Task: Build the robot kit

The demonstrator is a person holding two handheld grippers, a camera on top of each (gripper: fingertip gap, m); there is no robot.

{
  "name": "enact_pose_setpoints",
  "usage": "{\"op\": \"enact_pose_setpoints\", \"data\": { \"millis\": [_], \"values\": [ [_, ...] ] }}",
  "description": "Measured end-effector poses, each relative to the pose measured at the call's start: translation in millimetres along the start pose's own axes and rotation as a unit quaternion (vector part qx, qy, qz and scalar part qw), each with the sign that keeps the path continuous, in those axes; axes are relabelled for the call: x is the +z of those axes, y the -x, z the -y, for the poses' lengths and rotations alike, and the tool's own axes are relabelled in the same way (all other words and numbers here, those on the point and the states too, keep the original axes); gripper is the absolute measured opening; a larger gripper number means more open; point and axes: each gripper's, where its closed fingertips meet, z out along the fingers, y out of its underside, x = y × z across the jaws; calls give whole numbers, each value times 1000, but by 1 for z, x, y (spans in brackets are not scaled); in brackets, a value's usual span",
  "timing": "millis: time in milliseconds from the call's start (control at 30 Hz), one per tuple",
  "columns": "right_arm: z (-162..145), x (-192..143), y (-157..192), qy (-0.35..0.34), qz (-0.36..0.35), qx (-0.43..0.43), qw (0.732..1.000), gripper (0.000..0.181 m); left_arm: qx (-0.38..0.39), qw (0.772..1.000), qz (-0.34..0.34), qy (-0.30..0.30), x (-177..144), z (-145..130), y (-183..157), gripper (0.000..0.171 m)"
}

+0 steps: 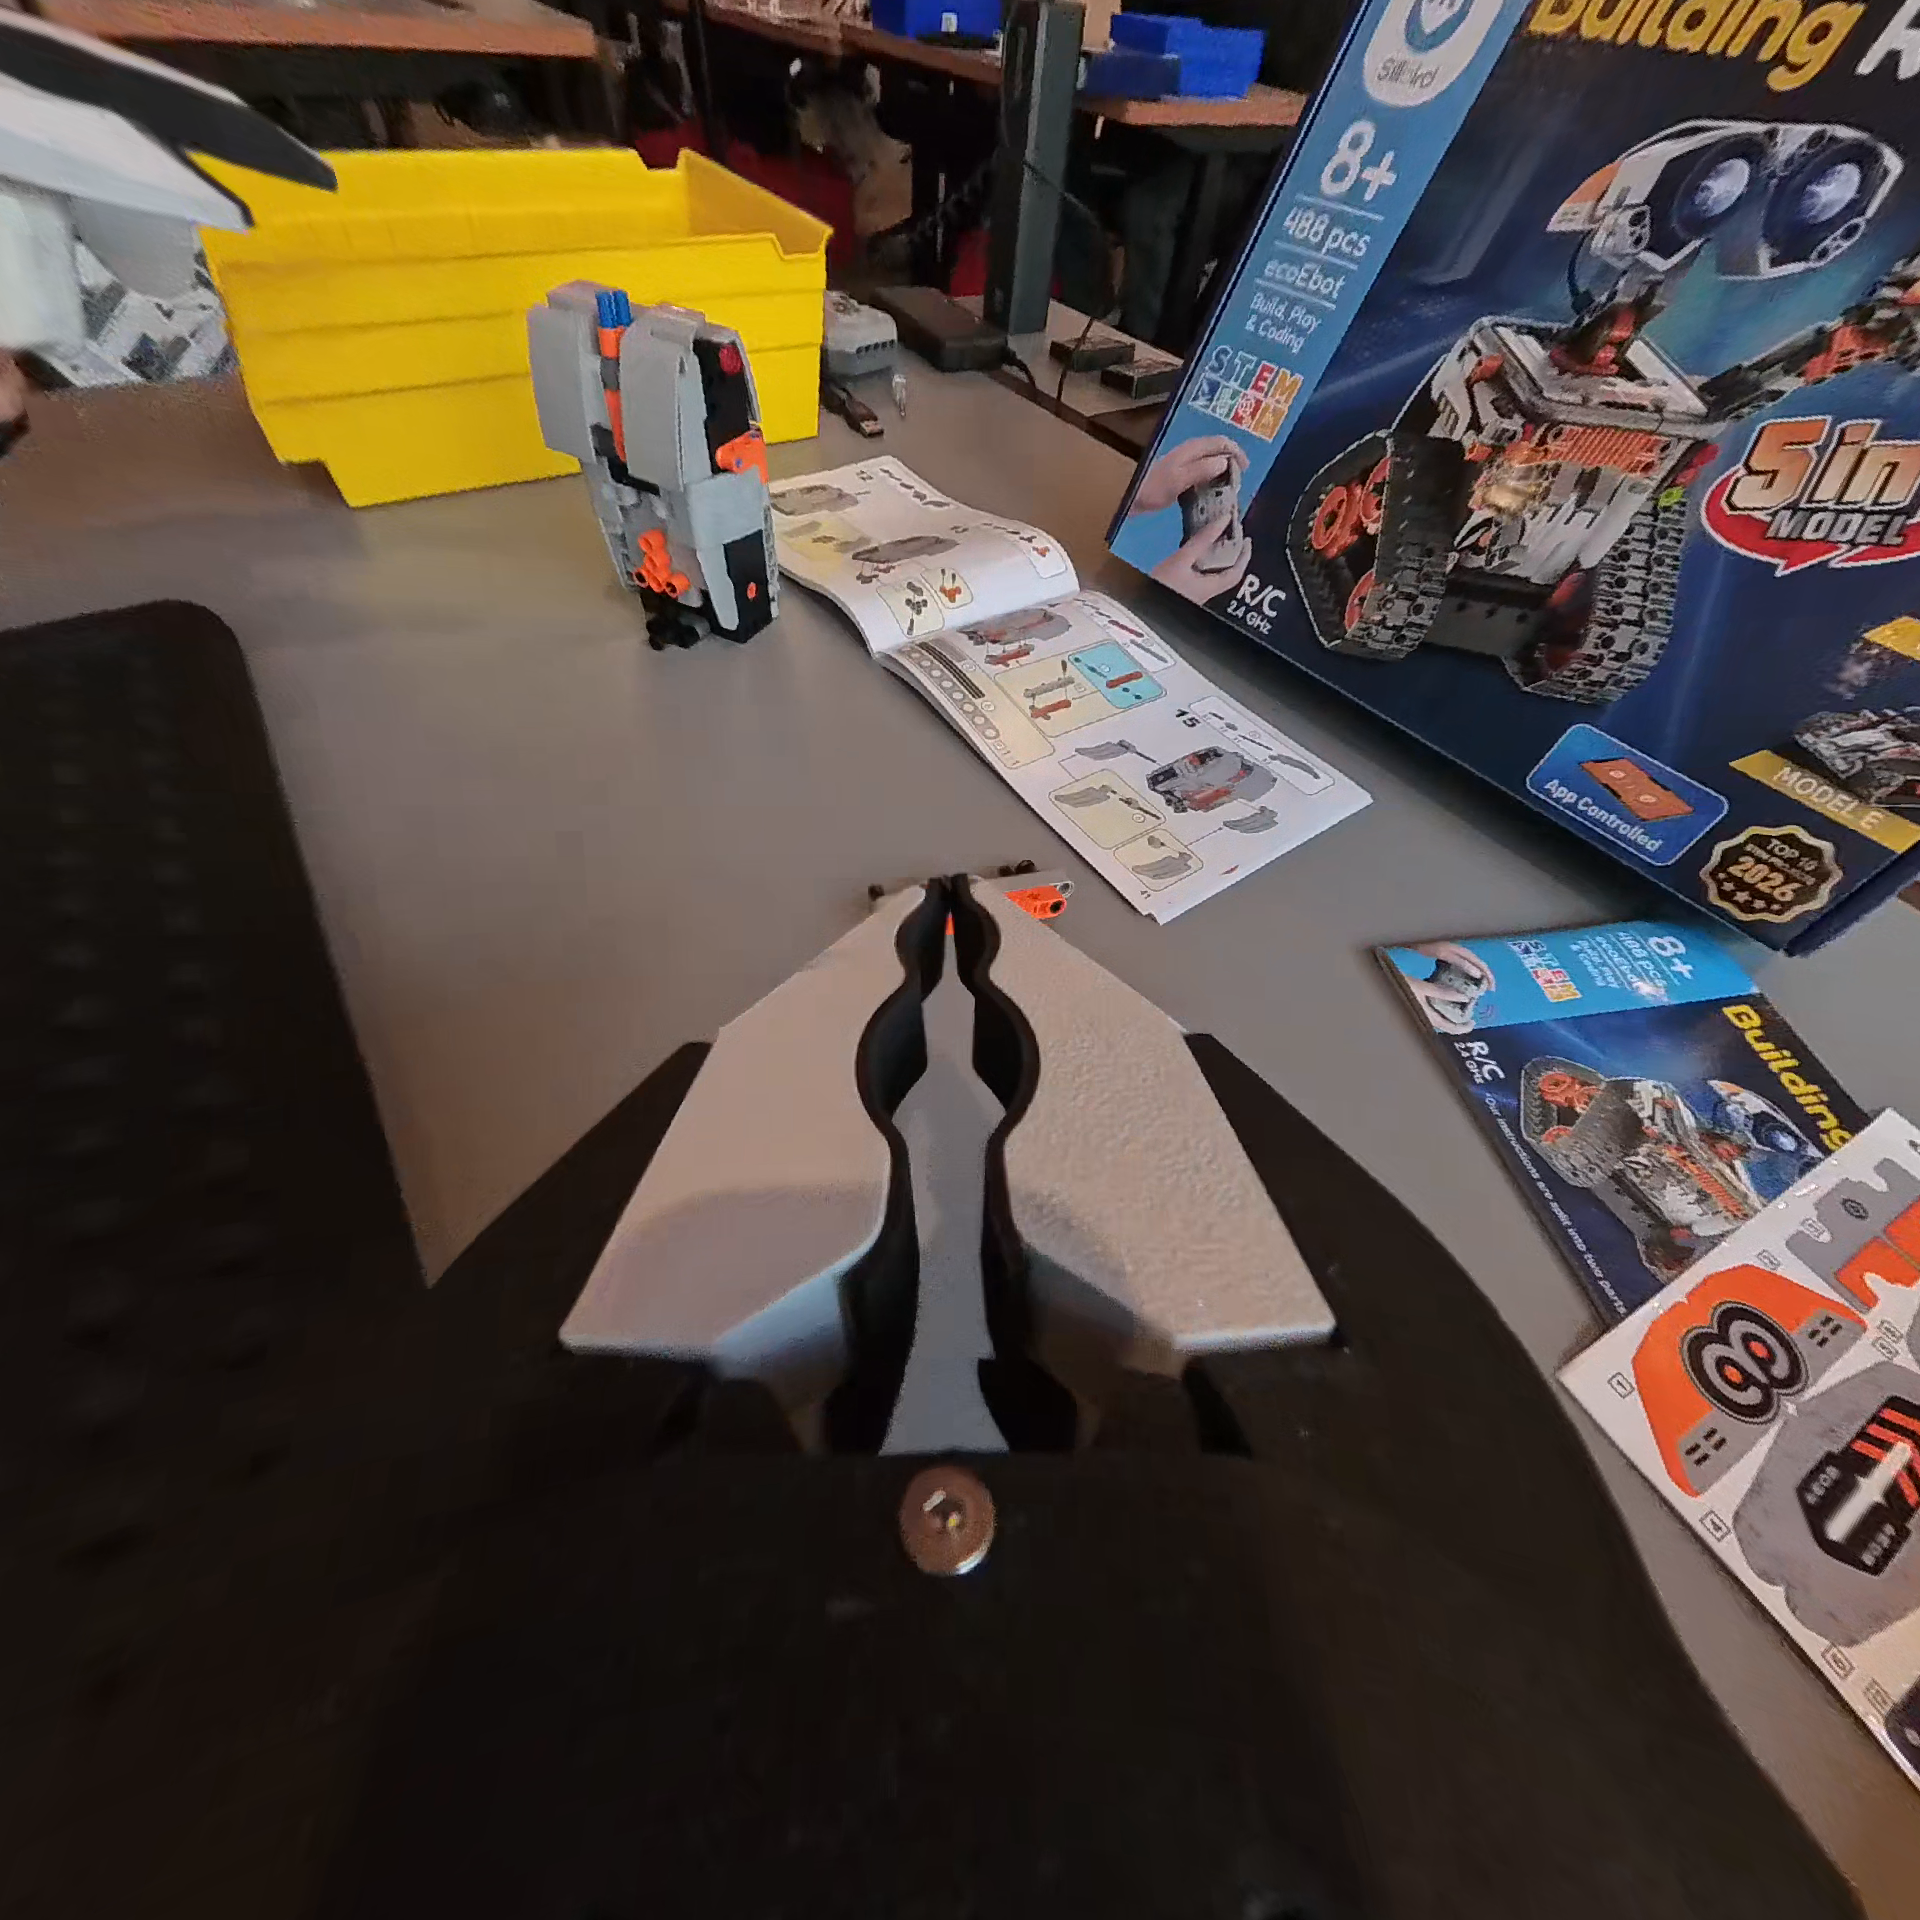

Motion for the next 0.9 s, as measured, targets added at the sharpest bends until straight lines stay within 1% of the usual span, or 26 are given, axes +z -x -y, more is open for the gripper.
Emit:
{"op": "enact_pose_setpoints", "data": {
  "millis": [33, 67, 100, 167, 200, 233, 300, 400, 467, 533, 667, 767, 833, 900],
  "values": [
    [-1, 1, 0, -7, 0, -2, 1000, 5, 2, 1000, -8, 12, 4, -9, -2, 69],
    [-1, 3, -1, -14, 5, 6, 1000, 15, 8, 1000, -12, 26, 9, -18, -1, 73],
    [0, 7, -4, -16, 12, 27, 999, 29, 16, 999, -15, 39, 15, -26, 2, 78],
    [0, 20, 1, 6, 68, 55, 996, 53, 26, 997, -29, 63, 28, -41, 10, 84],
    [0, 27, 6, 16, 95, 43, 994, 60, 26, 996, -38, 76, 35, -48, 13, 87],
    [-2, 34, 7, 24, 102, 21, 994, 68, 23, 995, -42, 91, 41, -54, 18, 87],
    [-8, 46, 6, 38, 82, -28, 995, 71, 17, 992, -57, 108, 51, -61, 22, 90],
    [-19, 53, 12, 48, 63, -71, 994, 71, 19, 989, -74, 124, 62, -65, 25, 90],
    [-28, 53, 13, 70, 51, -103, 991, 71, 22, 990, -77, 118, 69, -62, 27, 91],
    [-32, 50, 11, 71, 35, -126, 989, 69, 16, 991, -83, 105, 76, -56, 28, 94],
    [-35, 44, 8, 70, 27, -123, 990, 67, 27, 992, -89, 86, 89, -46, 31, 101],
    [-31, 41, 3, 60, 19, -118, 991, 66, 15, 991, -114, 66, 98, -34, 27, 103],
    [-29, 40, 2, 55, 16, -114, 992, 66, 0, 989, -134, 61, 102, -29, 25, 101],
    [-28, 38, 1, 54, 14, -116, 992, 65, -8, 986, -152, 64, 106, -27, 23, 94]
  ]
}}
